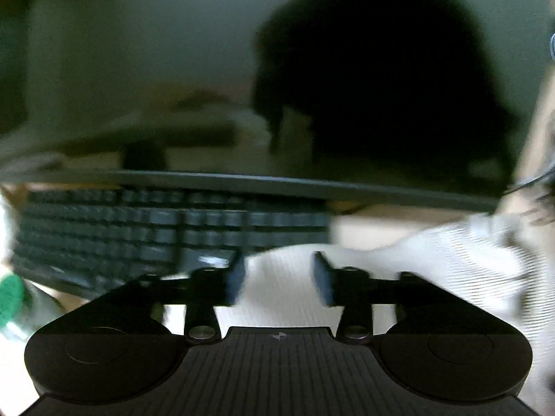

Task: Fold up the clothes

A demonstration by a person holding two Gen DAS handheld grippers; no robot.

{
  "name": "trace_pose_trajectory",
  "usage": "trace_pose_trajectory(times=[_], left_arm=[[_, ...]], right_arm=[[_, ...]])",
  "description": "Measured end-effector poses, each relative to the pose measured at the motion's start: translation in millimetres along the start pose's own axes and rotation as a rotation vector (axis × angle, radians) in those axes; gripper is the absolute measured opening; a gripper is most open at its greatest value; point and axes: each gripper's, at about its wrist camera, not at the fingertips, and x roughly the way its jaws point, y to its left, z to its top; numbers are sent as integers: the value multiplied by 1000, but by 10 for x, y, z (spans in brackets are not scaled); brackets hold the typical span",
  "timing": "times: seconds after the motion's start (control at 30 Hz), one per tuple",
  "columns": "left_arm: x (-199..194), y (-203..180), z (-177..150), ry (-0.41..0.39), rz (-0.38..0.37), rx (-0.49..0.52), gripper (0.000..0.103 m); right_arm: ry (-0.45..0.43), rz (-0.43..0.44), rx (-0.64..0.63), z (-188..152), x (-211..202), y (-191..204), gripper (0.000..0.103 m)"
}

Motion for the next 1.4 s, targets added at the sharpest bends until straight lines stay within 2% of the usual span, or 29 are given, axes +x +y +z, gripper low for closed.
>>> trace_pose_trajectory(times=[0.03, 0.07, 0.1, 0.13, 0.2, 0.33, 0.37, 0.43, 0.5, 0.53, 0.6, 0.63, 0.7, 0.77, 0.9, 0.93, 1.03, 1.1, 1.13, 1.2, 1.27, 1.3, 1.33, 1.4], left_arm=[[-80, -75, -32, -14, -74, -15, 79], [-121, -170, -78, -26, -150, -31, 84], [-135, -277, -137, -37, -227, -49, 92], [-116, -383, -205, -44, -290, -63, 95], [1, -593, -366, -46, -373, -71, 95], [280, -957, -679, -38, -436, -63, 95], [336, -999, -717, -39, -444, -65, 95], [451, -1082, -746, -49, -451, -69, 95], [564, -1179, -754, -63, -445, -63, 95], [599, -1233, -766, -70, -432, -46, 95], [647, -1334, -780, -75, -403, -11, 95], [664, -1334, -804, -76, -395, 2, 95], [661, -1317, -835, -86, -390, 9, 95], [641, -1324, -849, -99, -384, 21, 95], [630, -1387, -888, -100, -376, 84, 95], [620, -1412, -898, -98, -370, 109, 95], [600, -1447, -928, -93, -357, 154, 96], [595, -1439, -949, -89, -353, 158, 96], [595, -1432, -956, -87, -351, 155, 97], [602, -1428, -962, -85, -351, 149, 98], [625, -1449, -958, -80, -354, 158, 99], [638, -1457, -953, -74, -356, 163, 100], [647, -1458, -947, -67, -359, 166, 100], [650, -1448, -940, -60, -364, 170, 100]], right_arm=[[-54, -43, -51, 55, -75, 60, 96], [-109, -86, -103, 112, -150, 122, 94], [-145, -114, -133, 201, -169, 156, 86], [-181, -141, -161, 292, -184, 188, 74], [-206, -164, -178, 521, -85, 205, 55], [-203, -192, -196, 959, 258, 309, 55], [-191, -196, -205, 1016, 359, 342, 55], [-159, -212, -243, 1093, 573, 411, 66], [-110, -226, -302, 1086, 778, 454, 65], [-96, -230, -367, 1050, 804, 447, 46], [-68, -240, -503, 976, 849, 432, 20], [-88, -262, -585, 965, 791, 403, 13], [-134, -346, -708, 1001, 673, 275, 10], [-159, -457, -763, 1125, 646, 29, 10], [-140, -569, -680, 1400, 832, -389, 9], [-133, -587, -661, 1426, 908, -453, 1], [-97, -658, -644, 1417, 1124, -680, 0], [-88, -613, -513, 1457, 1055, -858, 0], [-109, -570, -453, 1473, 961, -885, 0], [-154, -460, -357, 1450, 672, -846, 0], [-172, -285, -303, 1378, 438, -714, 2], [-164, -235, -313, 1312, 408, -611, 8], [-154, -188, -324, 1244, 383, -506, 18], [-127, -134, -369, 1046, 427, -298, 28]])
